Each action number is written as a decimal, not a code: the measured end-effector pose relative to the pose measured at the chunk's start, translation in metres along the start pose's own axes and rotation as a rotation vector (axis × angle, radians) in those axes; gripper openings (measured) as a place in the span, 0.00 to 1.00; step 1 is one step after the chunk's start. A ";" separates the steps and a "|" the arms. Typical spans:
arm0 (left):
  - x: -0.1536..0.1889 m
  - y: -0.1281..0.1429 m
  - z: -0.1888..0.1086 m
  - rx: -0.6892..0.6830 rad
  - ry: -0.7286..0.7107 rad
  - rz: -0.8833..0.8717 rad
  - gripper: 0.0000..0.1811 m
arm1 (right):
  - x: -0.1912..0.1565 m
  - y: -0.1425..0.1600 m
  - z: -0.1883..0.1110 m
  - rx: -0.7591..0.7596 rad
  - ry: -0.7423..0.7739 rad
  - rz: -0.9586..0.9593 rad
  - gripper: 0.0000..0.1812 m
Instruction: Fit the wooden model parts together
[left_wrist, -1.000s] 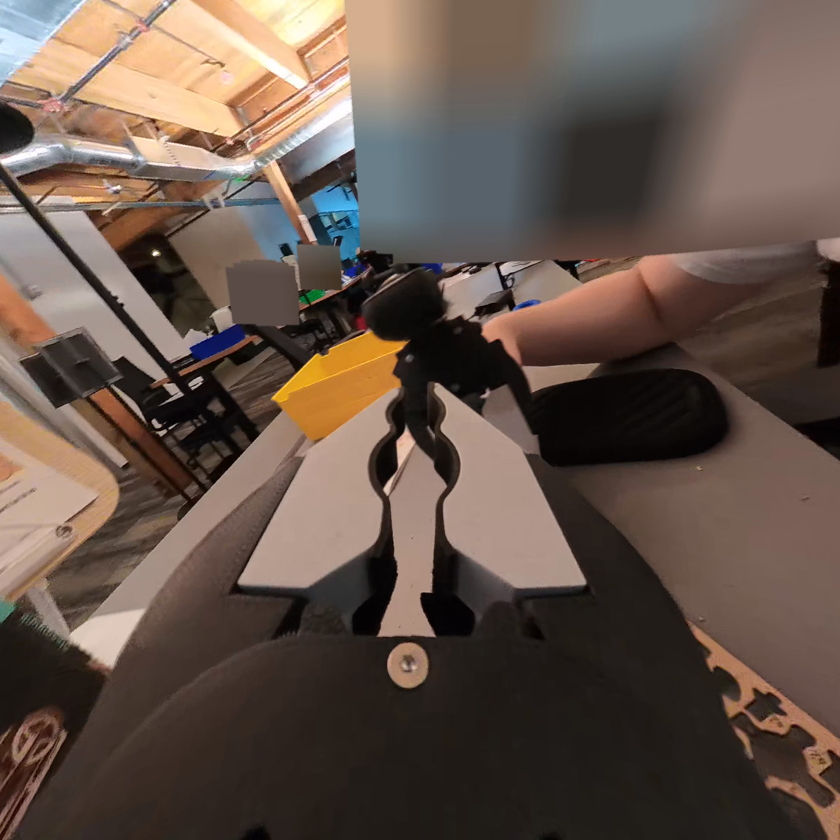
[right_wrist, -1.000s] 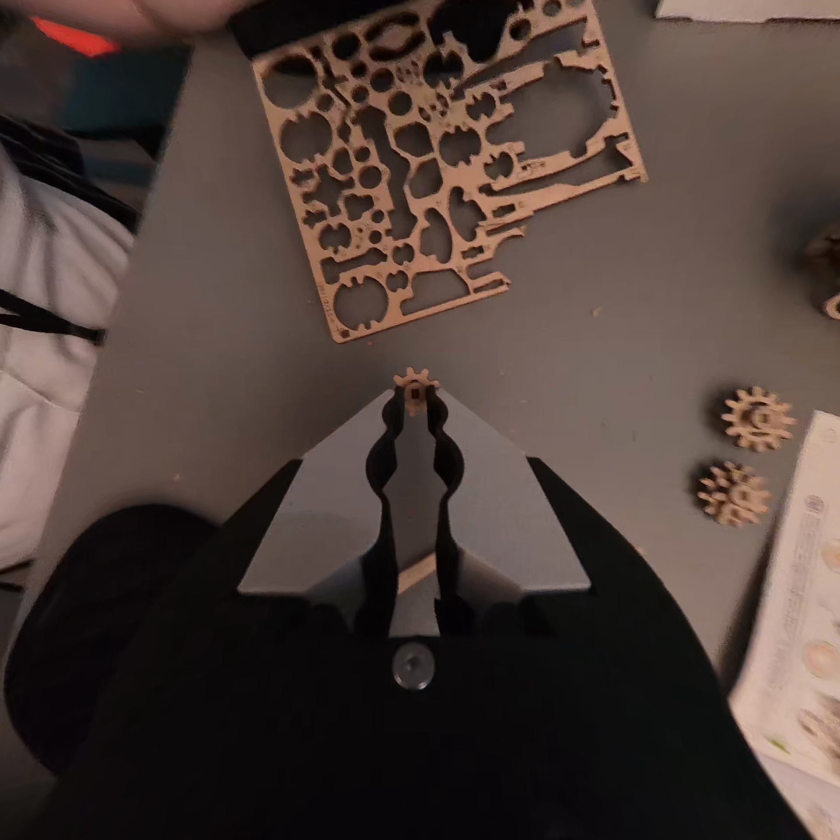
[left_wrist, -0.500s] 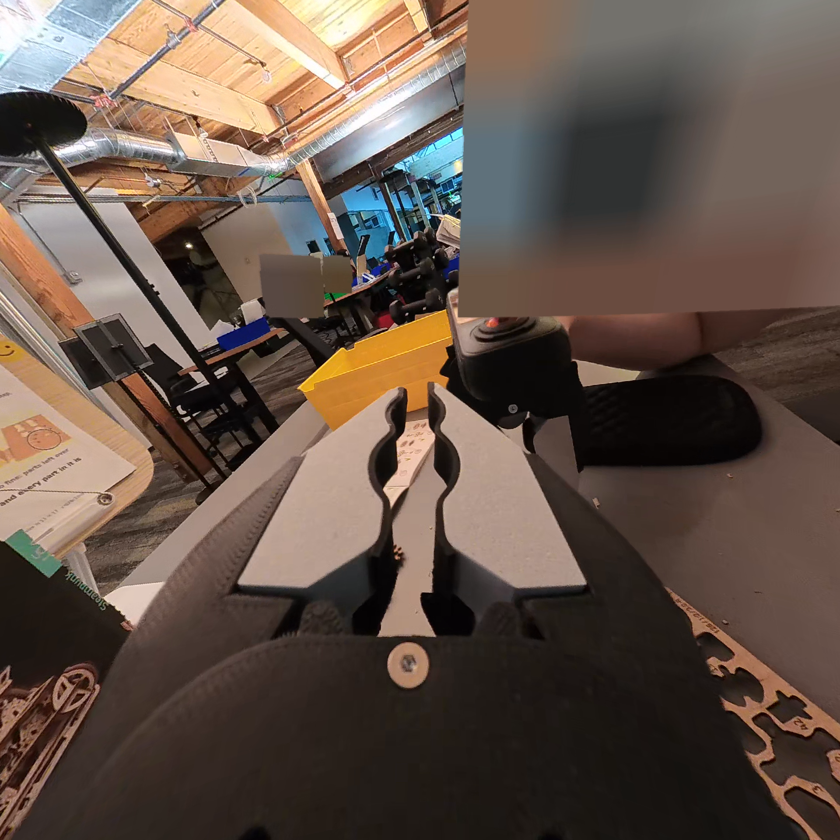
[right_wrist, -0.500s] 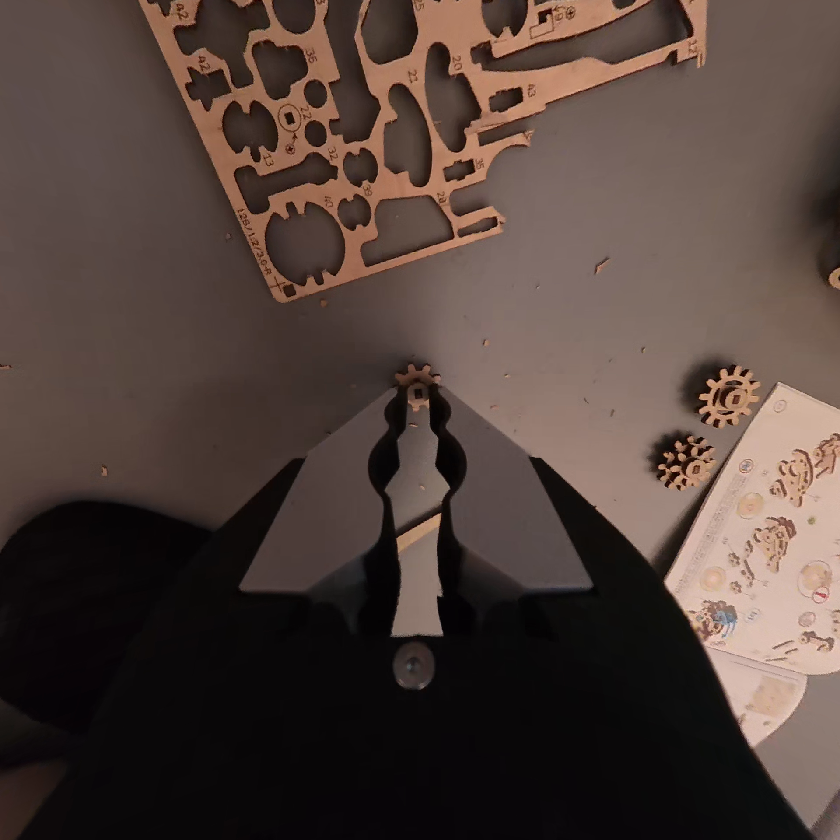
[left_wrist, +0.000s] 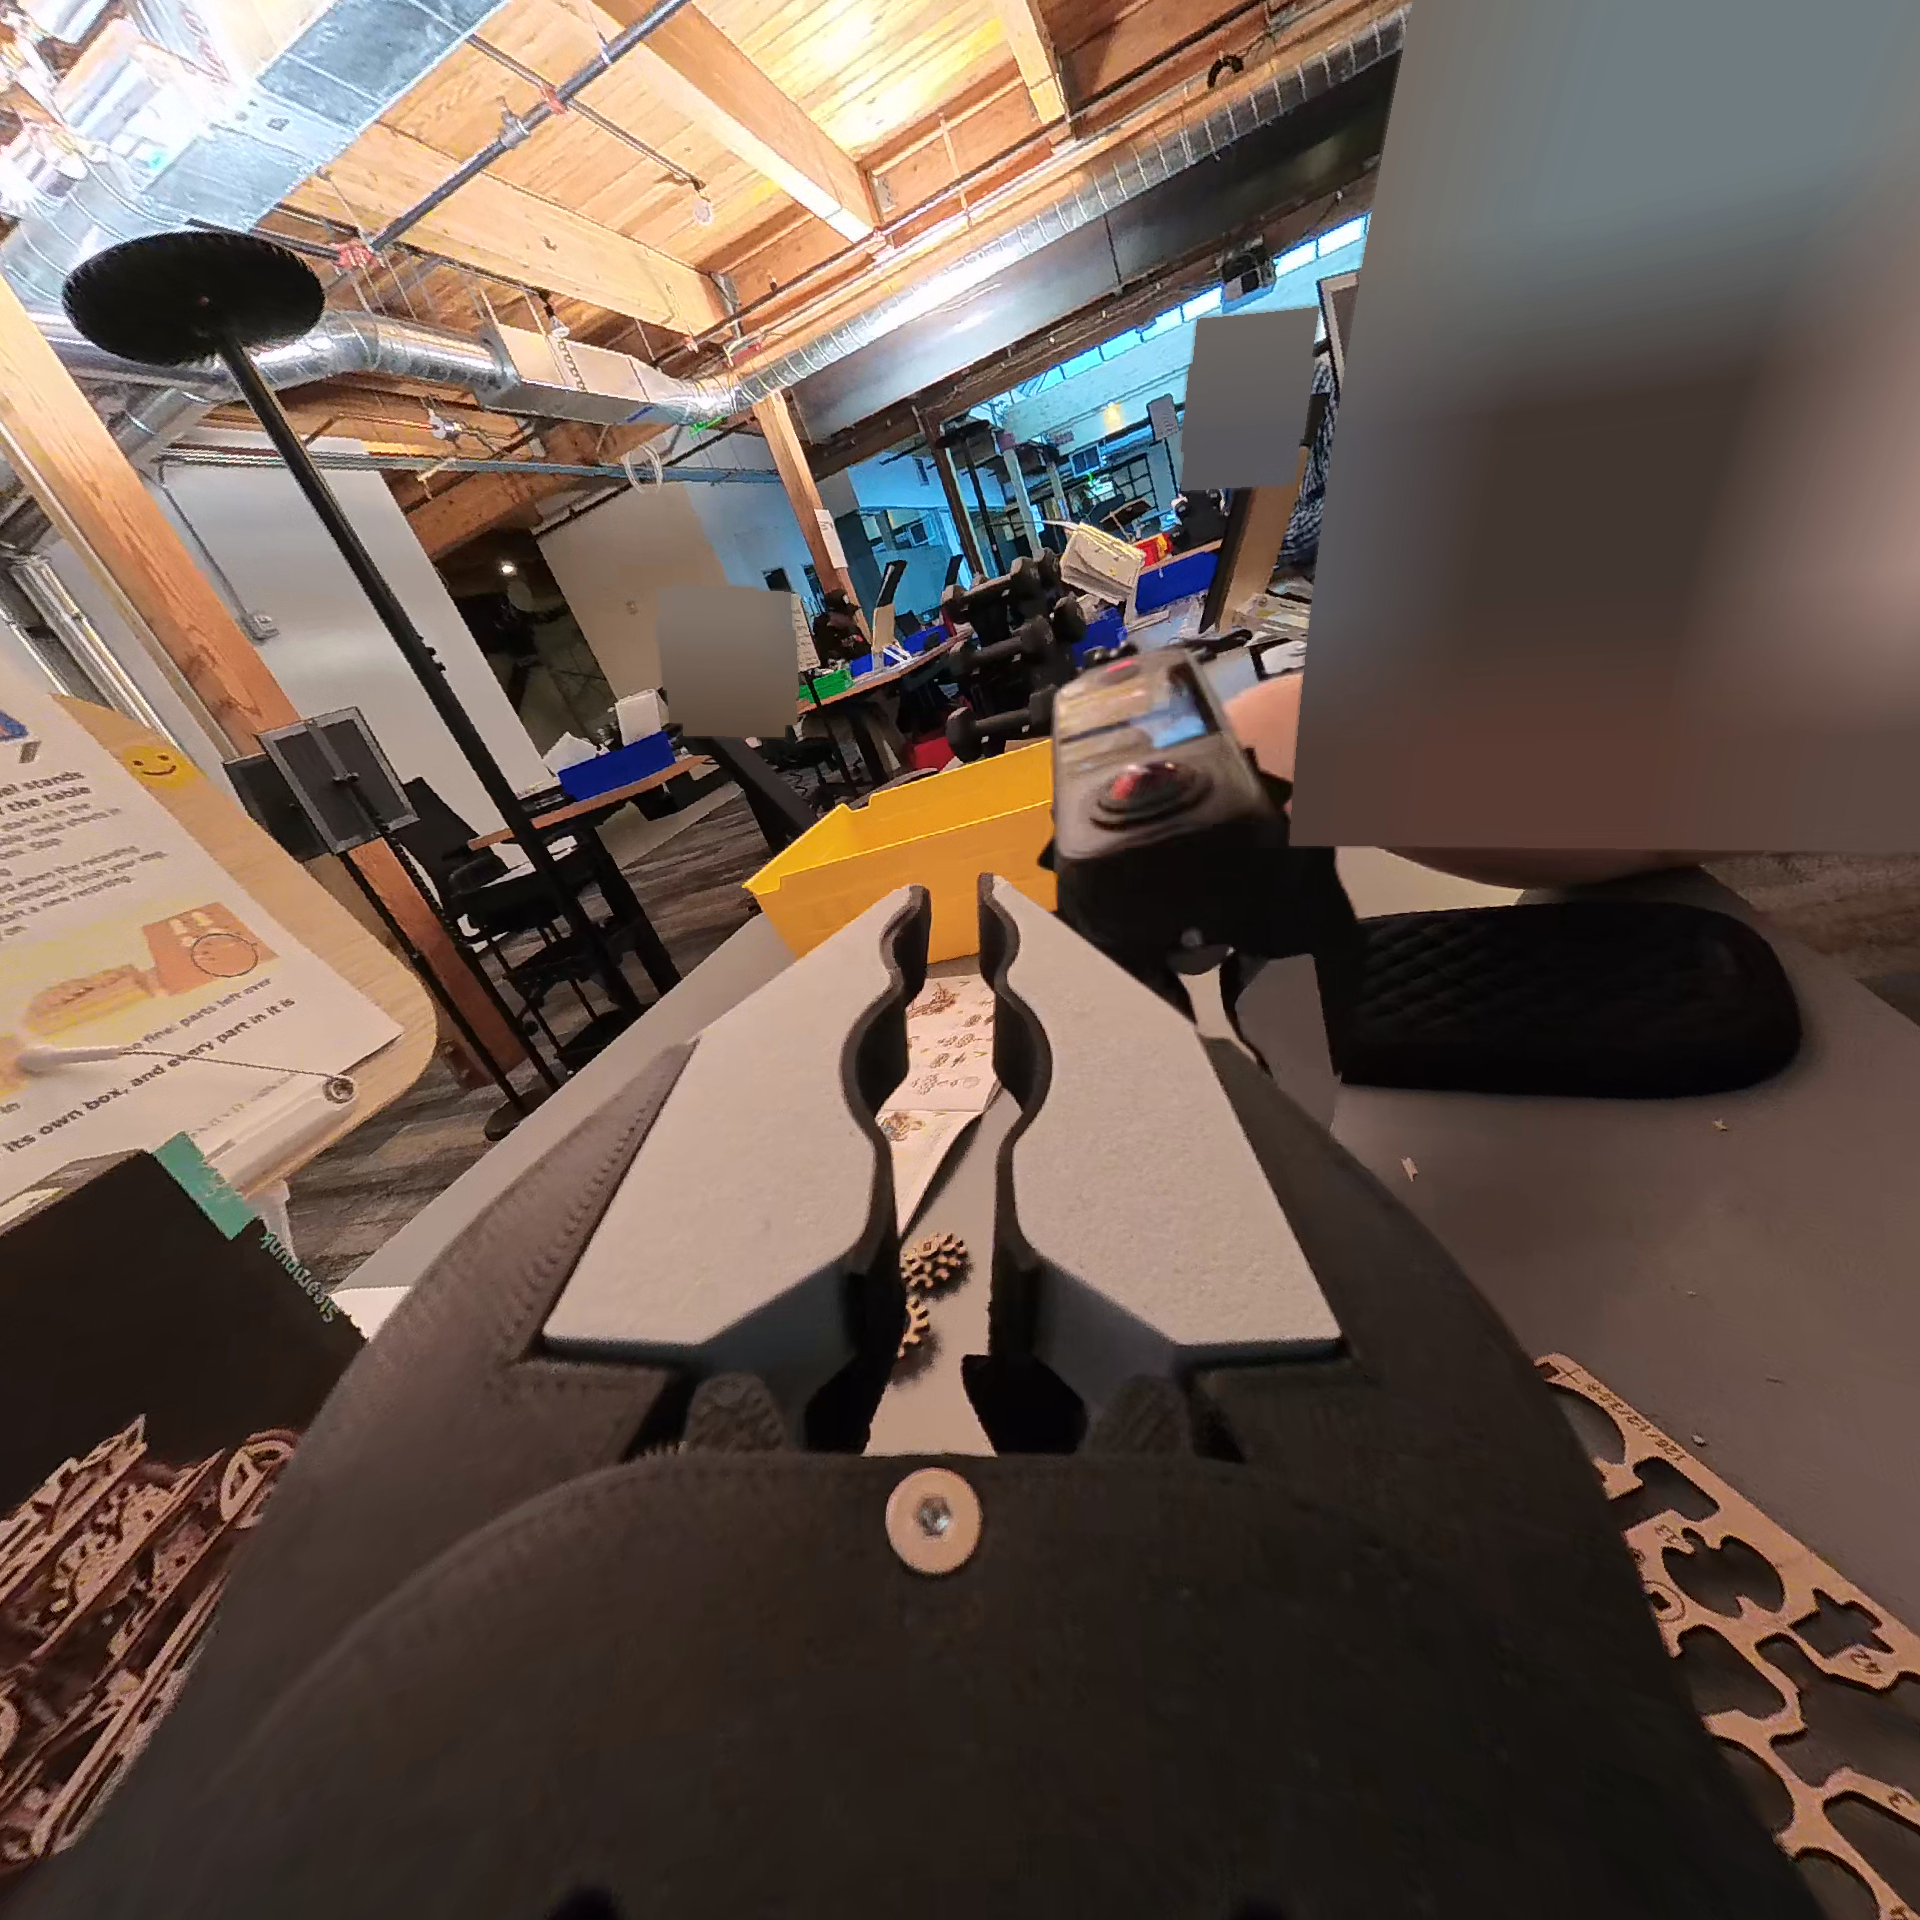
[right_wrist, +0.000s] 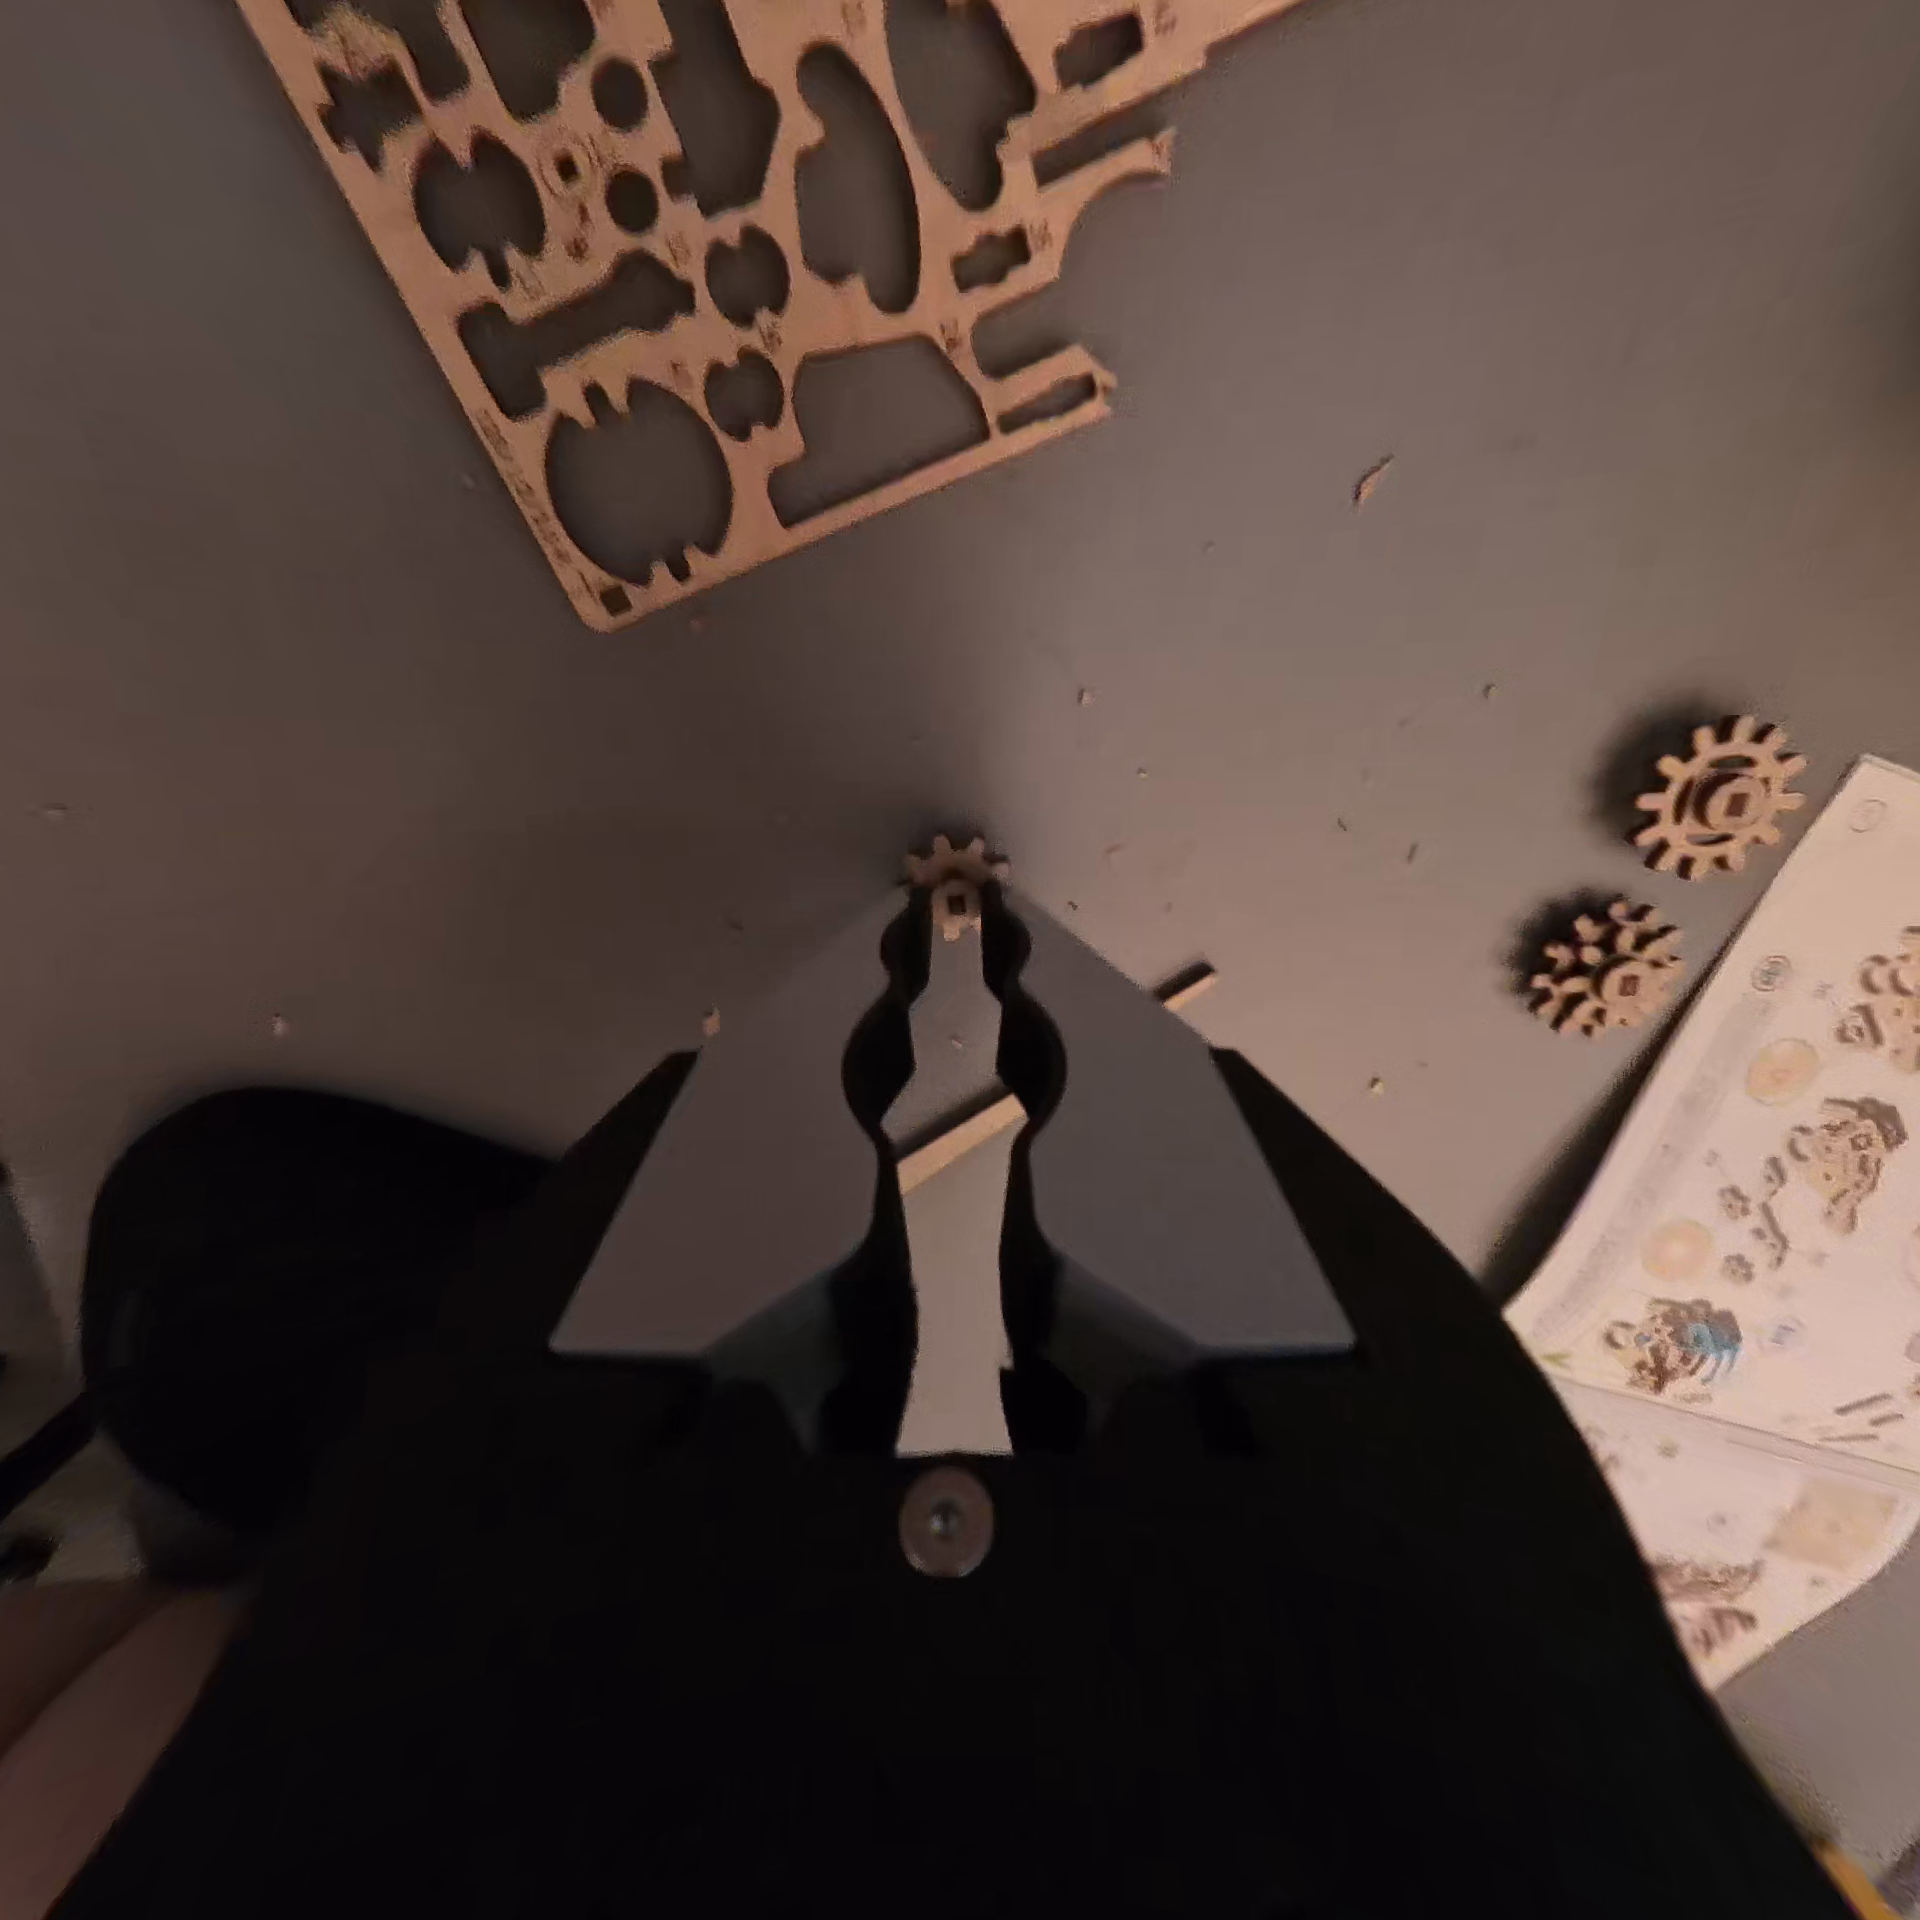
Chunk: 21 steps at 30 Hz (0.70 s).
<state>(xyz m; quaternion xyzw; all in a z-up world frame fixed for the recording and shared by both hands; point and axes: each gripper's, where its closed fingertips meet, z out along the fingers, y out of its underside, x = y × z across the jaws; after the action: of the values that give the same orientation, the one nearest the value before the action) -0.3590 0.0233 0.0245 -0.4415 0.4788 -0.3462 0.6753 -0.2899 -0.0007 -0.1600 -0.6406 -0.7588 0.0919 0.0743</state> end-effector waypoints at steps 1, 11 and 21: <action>0.000 0.001 0.000 -0.002 0.000 -0.001 0.04 | 0.001 0.007 -0.001 -0.046 0.017 -0.013 0.05; 0.001 0.003 0.001 -0.016 0.002 -0.001 0.04 | 0.000 0.010 -0.002 -0.078 0.023 -0.022 0.09; 0.004 0.006 0.004 -0.040 0.014 0.013 0.04 | 0.001 0.004 -0.003 -0.033 0.001 0.073 0.07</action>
<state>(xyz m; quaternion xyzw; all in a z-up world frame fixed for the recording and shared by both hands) -0.3540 0.0228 0.0178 -0.4494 0.4932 -0.3354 0.6651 -0.2852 0.0009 -0.1586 -0.6689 -0.7363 0.0819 0.0606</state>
